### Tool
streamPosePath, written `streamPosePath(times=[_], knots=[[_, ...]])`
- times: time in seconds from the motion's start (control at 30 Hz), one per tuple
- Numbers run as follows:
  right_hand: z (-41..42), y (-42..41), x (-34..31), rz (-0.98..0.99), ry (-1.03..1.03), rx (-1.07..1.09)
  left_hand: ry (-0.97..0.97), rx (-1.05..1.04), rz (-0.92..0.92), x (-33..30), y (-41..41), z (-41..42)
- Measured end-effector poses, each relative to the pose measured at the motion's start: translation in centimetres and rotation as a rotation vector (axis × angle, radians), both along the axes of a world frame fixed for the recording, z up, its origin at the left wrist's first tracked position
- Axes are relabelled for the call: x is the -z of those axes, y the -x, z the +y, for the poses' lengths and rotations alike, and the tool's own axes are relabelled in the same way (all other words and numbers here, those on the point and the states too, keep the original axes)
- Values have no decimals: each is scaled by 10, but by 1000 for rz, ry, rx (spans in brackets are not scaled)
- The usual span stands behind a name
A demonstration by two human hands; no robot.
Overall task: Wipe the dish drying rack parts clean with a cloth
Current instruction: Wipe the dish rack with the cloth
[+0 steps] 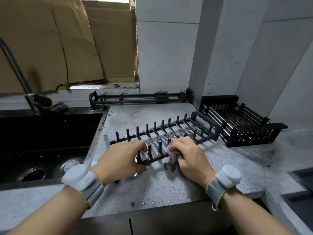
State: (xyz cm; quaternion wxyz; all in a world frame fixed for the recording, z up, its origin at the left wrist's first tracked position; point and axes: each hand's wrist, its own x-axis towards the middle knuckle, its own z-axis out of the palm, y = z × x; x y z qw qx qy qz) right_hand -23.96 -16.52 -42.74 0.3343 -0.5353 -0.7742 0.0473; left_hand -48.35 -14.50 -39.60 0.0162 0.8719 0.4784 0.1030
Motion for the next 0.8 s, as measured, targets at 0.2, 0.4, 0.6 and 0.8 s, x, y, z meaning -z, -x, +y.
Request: streamPosePath(times=[0.2, 0.4, 0.6, 0.8], knots=[[-11, 32, 16, -14, -42, 111, 3, 6, -3, 0, -1, 1], [-8, 20, 0, 35, 43, -16, -3, -15, -9, 1, -3, 1], [-14, 35, 11, 89, -47, 34, -13, -23, -15, 2, -2, 1], [-16, 39, 9, 132, 17, 7, 2, -54, -17, 3, -2, 3]])
